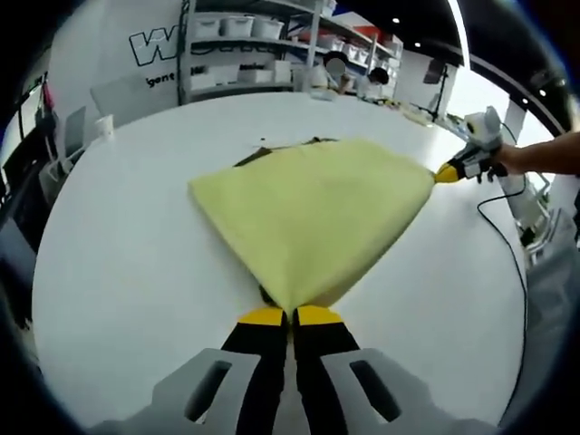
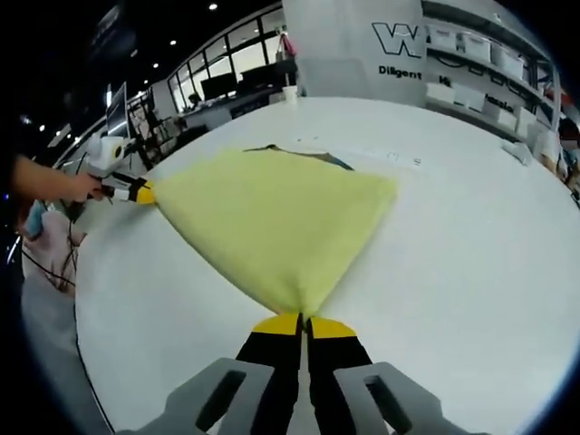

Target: Fold the garment on the visible template until the final outline fits inside the template.

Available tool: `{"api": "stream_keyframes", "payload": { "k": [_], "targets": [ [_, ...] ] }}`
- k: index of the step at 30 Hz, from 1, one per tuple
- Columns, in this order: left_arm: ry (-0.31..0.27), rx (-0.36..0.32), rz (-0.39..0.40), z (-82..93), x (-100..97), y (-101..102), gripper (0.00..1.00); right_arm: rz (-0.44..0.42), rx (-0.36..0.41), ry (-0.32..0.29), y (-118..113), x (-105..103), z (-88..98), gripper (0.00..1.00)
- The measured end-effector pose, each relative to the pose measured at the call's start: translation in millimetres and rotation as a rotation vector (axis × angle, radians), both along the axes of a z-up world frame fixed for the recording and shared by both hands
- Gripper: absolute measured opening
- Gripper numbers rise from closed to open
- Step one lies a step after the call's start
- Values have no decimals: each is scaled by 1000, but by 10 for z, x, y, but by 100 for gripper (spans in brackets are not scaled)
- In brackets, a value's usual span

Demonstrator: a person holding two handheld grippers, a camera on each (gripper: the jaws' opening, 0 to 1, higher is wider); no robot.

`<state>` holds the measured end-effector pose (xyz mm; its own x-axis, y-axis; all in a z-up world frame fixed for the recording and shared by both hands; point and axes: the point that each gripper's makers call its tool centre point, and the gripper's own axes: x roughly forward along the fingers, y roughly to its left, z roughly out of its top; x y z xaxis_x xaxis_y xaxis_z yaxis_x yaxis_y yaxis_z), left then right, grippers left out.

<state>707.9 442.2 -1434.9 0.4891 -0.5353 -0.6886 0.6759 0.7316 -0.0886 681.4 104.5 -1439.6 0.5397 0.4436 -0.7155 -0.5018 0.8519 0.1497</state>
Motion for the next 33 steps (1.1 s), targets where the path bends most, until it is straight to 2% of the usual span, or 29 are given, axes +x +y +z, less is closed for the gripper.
{"api": "stream_keyframes", "payload": {
  "k": [3, 5, 6, 7, 8, 10, 12, 15, 16, 20, 22, 25, 26, 28, 30, 33],
  "targets": [
    [-4, -4, 7, 4, 4, 4, 1, -1, 11, 11, 22, -54, -9, 0],
    [-43, 37, -21, 9, 32, 26, 2, 1, 18, 8, 50, -67, 3, 0],
    [-49, 32, -36, 15, 15, -4, 4, 11, 10, -4, 63, -71, 10, 0],
    [-46, 37, -33, 16, 13, 3, 7, 42, -27, -49, 47, -35, 32, 0],
    [-52, 43, -34, 19, 17, 14, 12, 51, -41, -62, 45, -33, 40, 0],
    [-54, 27, -25, 44, 21, 14, 27, 48, -36, -59, 59, -44, 51, 0],
    [-50, 18, -11, 66, 27, 32, 34, 42, -32, -72, 55, -28, 82, 3],
    [-63, 8, 8, 124, 53, 68, 33, 32, -30, -103, 40, 17, 149, 12],
    [-68, -16, 18, 168, 63, 54, 33, 26, -31, -122, 30, 42, 188, 14],
    [-106, -44, -11, 276, 66, -36, 30, 47, -16, -168, 87, 60, 299, 9],
    [-123, -44, -34, 301, 55, -96, 28, 74, -22, -167, 144, 30, 281, 4],
    [-146, -43, -46, 337, 61, -138, 23, 90, -30, -161, 189, -4, 236, 2],
    [-180, -37, -54, 383, 82, -142, 21, 90, -30, -155, 195, -12, 221, 2],
    [-211, -55, -60, 466, 96, -165, 16, 96, -45, -150, 194, -35, 179, 2],
    [-201, -55, -64, 445, 100, -182, 14, 98, -58, -132, 170, -58, 129, 0],
    [-178, -46, -60, 368, 91, -177, 18, 87, -70, -121, 118, -68, 100, 0]
  ]
}}
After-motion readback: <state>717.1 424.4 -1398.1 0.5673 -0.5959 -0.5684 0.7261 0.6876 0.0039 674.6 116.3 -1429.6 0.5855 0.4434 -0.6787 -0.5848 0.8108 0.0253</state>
